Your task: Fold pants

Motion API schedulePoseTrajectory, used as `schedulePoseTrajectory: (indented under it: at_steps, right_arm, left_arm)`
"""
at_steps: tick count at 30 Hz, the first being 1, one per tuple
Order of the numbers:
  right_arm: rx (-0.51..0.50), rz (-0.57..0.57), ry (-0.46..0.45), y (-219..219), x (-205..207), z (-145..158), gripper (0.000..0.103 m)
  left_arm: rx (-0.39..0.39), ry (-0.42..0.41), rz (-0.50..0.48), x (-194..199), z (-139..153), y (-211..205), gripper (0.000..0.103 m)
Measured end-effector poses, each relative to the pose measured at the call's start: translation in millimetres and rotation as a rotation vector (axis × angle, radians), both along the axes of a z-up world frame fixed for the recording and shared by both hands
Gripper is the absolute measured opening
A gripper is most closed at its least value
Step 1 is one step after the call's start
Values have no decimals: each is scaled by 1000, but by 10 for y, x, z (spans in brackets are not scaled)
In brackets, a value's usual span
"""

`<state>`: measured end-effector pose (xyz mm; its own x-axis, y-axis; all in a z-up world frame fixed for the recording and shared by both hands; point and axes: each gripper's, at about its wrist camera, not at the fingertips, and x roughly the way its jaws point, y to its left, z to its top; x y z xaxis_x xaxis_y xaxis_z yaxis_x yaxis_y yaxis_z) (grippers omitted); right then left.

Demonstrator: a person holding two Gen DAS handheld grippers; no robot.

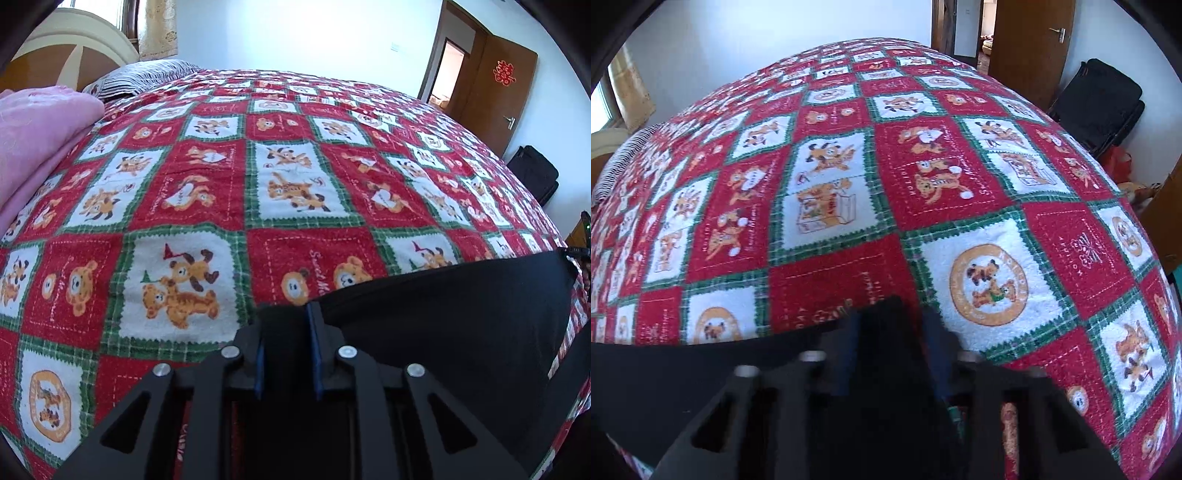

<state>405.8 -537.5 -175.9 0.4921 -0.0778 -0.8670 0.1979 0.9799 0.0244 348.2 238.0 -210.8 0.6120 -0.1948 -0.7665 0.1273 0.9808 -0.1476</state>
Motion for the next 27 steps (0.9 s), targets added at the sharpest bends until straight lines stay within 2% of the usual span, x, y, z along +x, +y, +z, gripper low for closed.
schedulePoseTrajectory:
  at_steps: [2,3,10,16,21,27]
  right_arm:
    - [-14,0,-8,23,-34,56,6]
    - [-10,4,-20,35,-62,101,5]
    - [-9,33,-194,119,-402,640,5]
    - [-7,75,-368,114,-904,1070,5]
    - [11,82,-489,31,-1461,1206,4]
    - [28,90,-577,-45,-2168,1159,4]
  left_arm:
    - [-9,-23,4,-29,53,5,13]
    - [-18,-34,12,-47,89,20,13]
    - [-53,-122,23,-239,371,92,13]
    - [-107,-192,16,-462,534,163,13]
    - [-157,-280,3,-781,615,228,14]
    - [-237,-356,-46,-1256,574,319,13]
